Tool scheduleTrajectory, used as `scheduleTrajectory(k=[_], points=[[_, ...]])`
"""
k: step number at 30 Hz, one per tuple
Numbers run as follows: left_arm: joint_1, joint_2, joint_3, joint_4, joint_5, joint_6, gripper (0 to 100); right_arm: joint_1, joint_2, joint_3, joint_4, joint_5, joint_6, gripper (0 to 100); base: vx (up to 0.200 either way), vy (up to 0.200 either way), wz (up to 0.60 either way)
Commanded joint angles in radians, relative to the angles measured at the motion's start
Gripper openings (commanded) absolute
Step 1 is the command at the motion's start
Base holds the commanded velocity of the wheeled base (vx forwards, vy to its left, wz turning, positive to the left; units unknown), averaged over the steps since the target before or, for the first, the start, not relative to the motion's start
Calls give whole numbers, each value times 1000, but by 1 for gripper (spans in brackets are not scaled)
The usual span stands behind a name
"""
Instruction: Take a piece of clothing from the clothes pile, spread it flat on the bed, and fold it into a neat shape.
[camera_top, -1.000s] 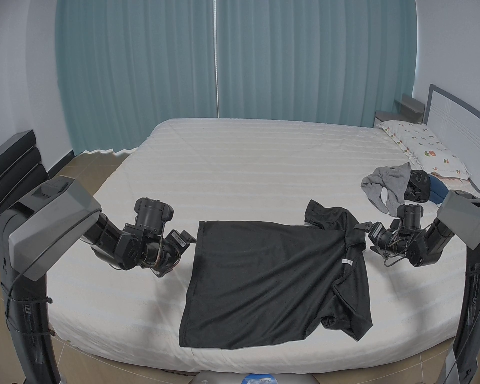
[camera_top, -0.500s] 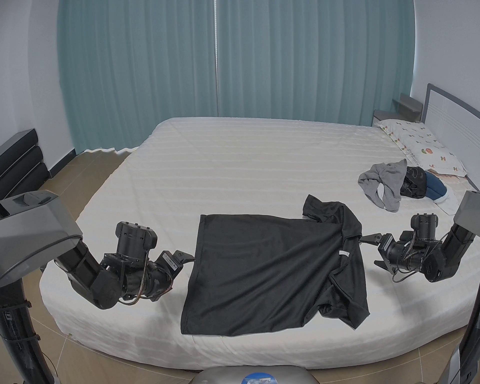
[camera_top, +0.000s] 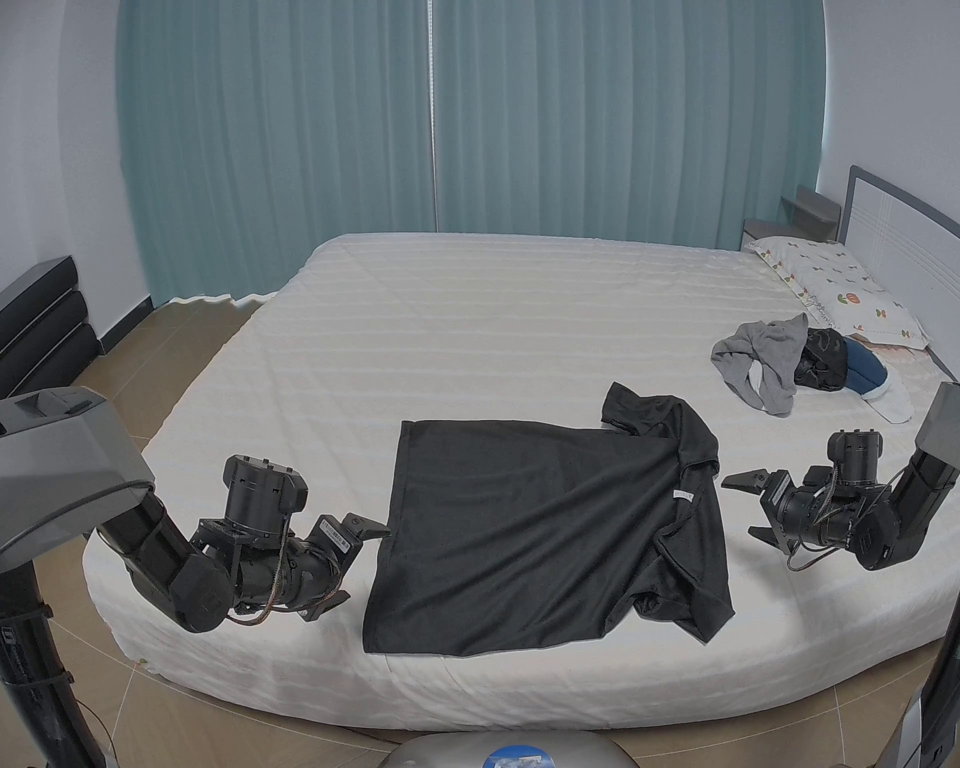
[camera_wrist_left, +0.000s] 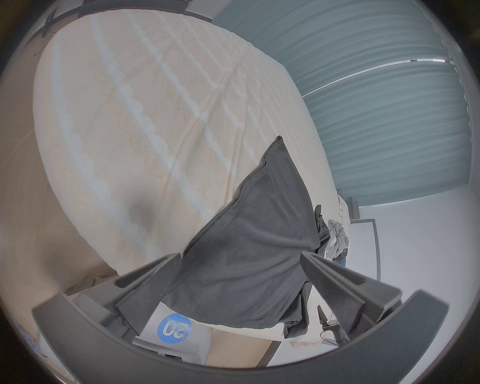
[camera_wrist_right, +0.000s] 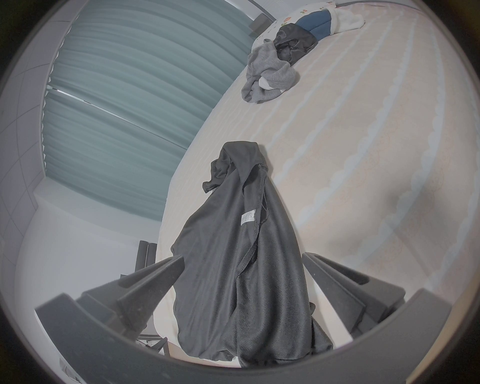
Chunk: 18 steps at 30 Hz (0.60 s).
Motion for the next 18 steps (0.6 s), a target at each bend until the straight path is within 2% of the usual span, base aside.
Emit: scheduleTrajectory(k=[1, 9, 18], points=[[-10, -2, 1, 1, 0, 1, 100, 2, 2, 0, 0, 0, 0, 100, 0, -200, 0], [-10, -14, 7, 2, 0, 1, 100, 11, -4, 5, -1, 0, 2, 100, 0, -200, 0], [-9, -23, 7, 1, 5, 2, 100, 37, -4, 14, -1, -1, 0, 100, 0, 0, 0]])
